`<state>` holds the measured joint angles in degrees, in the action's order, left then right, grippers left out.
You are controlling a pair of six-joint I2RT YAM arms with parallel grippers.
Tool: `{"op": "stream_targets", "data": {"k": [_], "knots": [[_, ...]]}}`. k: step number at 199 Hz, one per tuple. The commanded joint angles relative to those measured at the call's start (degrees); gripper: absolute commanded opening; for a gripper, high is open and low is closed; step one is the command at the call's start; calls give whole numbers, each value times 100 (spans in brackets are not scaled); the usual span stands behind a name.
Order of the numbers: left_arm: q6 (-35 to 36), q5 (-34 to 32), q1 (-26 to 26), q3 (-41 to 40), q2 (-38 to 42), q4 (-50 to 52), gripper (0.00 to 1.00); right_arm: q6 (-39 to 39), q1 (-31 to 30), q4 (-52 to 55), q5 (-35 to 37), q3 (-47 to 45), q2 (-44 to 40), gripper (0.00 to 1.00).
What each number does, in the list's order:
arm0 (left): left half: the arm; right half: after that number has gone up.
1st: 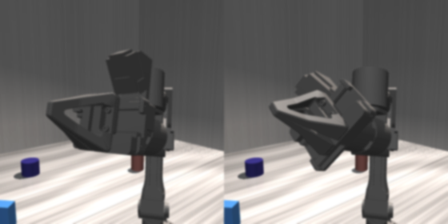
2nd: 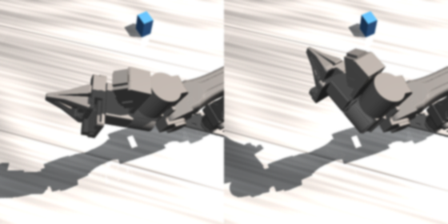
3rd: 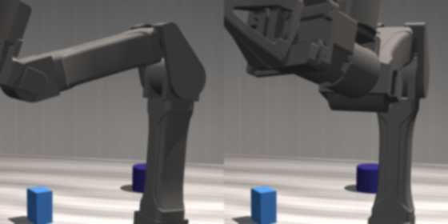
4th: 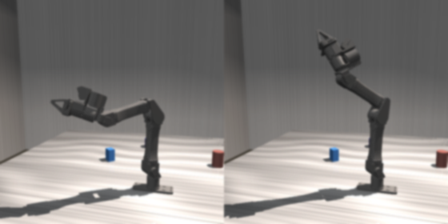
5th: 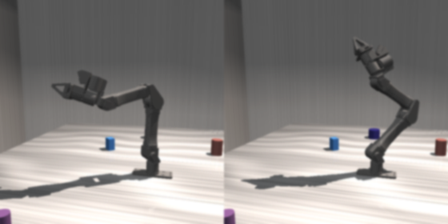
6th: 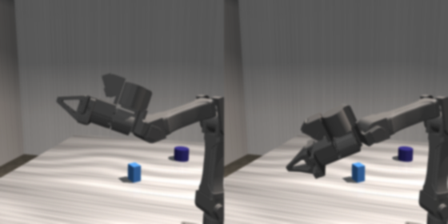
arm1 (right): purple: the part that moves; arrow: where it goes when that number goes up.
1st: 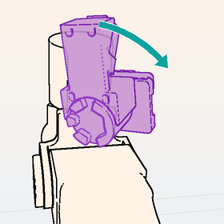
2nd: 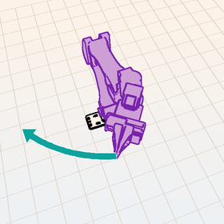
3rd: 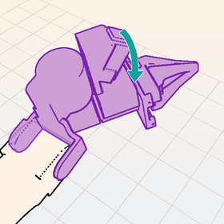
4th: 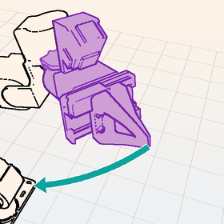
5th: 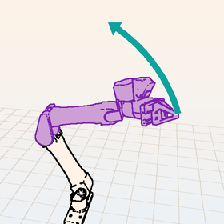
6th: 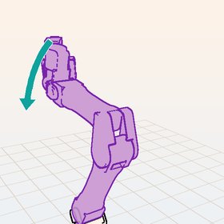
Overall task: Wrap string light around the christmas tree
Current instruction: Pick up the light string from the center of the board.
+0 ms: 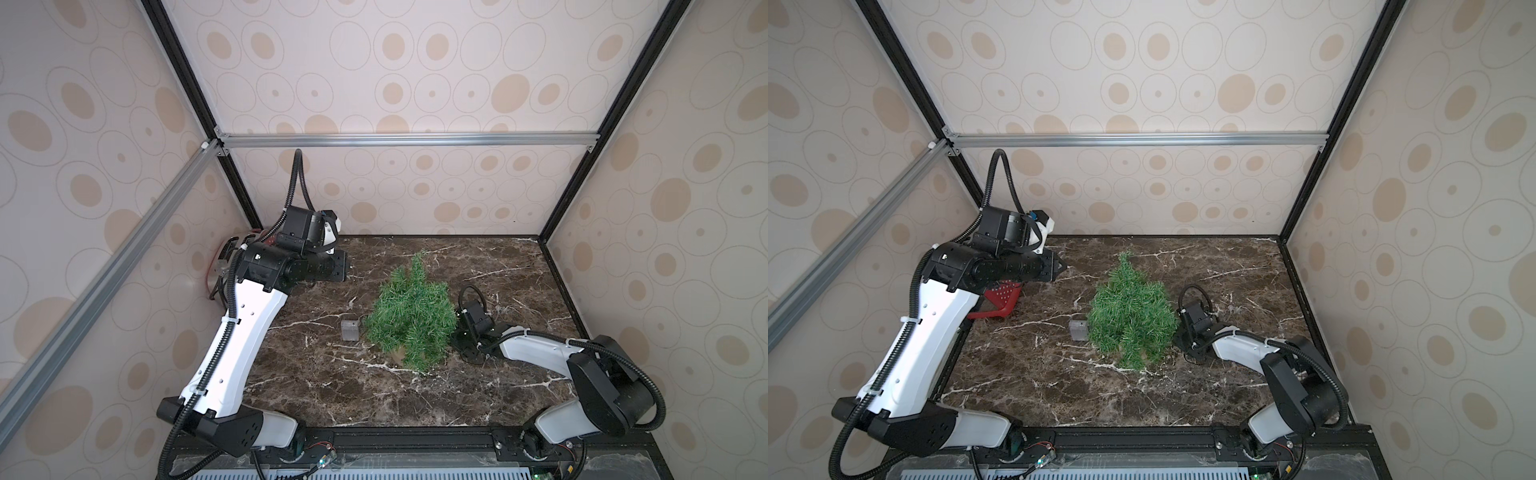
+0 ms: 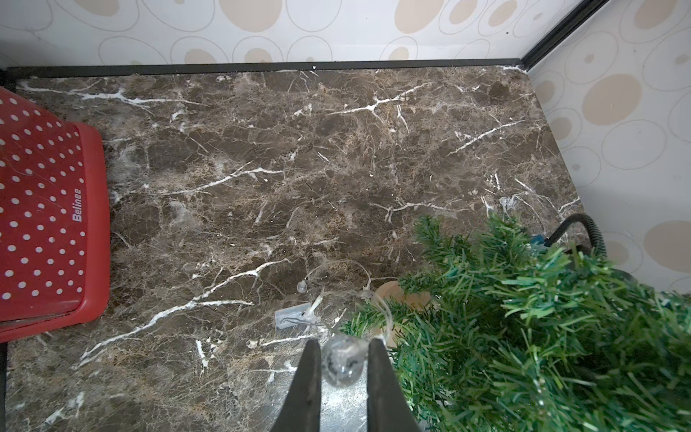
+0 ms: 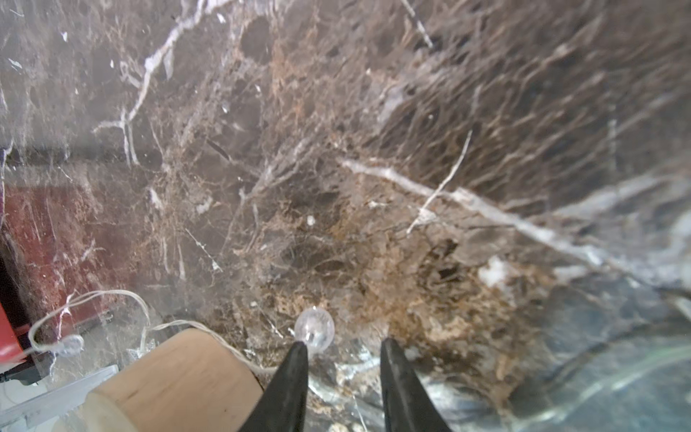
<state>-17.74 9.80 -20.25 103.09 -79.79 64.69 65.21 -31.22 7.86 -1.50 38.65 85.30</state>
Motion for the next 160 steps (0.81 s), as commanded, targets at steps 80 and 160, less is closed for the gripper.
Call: {"op": "stream_targets", "data": {"k": [80, 160], "knots": [[42, -10, 23, -184, 143, -79, 3, 484, -153, 113, 237, 241, 589, 26], [-2, 217, 21, -414, 296, -149, 3, 530, -148, 1288, 864, 587, 681, 20]]}}
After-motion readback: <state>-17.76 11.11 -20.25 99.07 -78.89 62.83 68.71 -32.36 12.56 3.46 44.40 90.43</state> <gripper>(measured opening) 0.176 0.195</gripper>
